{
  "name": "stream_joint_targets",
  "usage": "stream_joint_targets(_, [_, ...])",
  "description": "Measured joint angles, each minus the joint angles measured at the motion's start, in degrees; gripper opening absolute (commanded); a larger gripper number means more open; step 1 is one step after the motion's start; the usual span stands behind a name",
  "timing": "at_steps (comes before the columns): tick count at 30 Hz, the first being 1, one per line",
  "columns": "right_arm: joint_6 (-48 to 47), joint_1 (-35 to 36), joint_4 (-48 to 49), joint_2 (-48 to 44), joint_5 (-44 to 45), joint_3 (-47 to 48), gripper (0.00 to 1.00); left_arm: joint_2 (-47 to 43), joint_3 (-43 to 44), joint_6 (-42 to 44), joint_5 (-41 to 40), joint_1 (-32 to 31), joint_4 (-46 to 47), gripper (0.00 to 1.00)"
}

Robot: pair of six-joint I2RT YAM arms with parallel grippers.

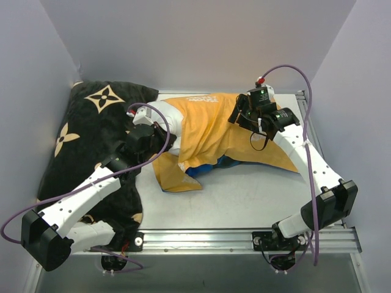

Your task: Remove the pillowcase from the pillow

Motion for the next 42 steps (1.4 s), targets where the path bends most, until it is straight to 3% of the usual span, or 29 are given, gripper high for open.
stream_joint_targets(7, [0.48, 2.64, -0.17, 1.07, 1.95, 1.97, 0.57, 0.0, 0.0, 0.2, 0.0, -0.04, -0.04, 0.0])
stream_joint_targets(10, [0.44, 2.99, -0.22, 1.9, 2.86, 2.73, 0.49, 0.0, 0.0, 0.22, 0.0, -0.04, -0.04, 0.0])
stream_joint_targets(13, [0.0, 2.97, -0.31, 3.67, 3.06, 4.48, 0.2, 0.0, 0.0, 0.26, 0.02, -0.04, -0.07, 0.0])
stream_joint_targets(16, [-0.31, 2.47, -0.48, 5.09, 3.02, 4.96, 0.0, 0.0, 0.24, 0.5, 0.02, -0.04, -0.55, 0.0])
stream_joint_targets(20, [-0.35, -1.22, -1.05, 5.57, 1.55, 4.74, 0.0, -0.09, 2.25, 1.73, 0.0, -0.11, -2.34, 0.0])
stream_joint_targets(24, [-0.17, -9.4, -1.57, 5.57, -0.46, 4.7, 0.0, -2.05, 5.73, 3.3, -0.02, -0.66, -4.81, 0.0])
stream_joint_targets(32, [1.79, -22.86, -5.11, 5.95, -9.01, 6.25, 0.0, -15.45, 10.51, 7.13, -6.21, -1.33, -12.41, 0.0])
stream_joint_targets(38, [3.63, -24.13, -7.72, 8.5, -17.99, 6.51, 0.0, -22.93, 10.54, 7.58, -10.45, -1.66, -19.89, 0.0])
stream_joint_targets(42, [2.93, -23.96, -8.15, 8.96, -18.56, 6.84, 0.0, -23.32, 8.87, 6.05, -8.7, -1.62, -20.76, 0.0])
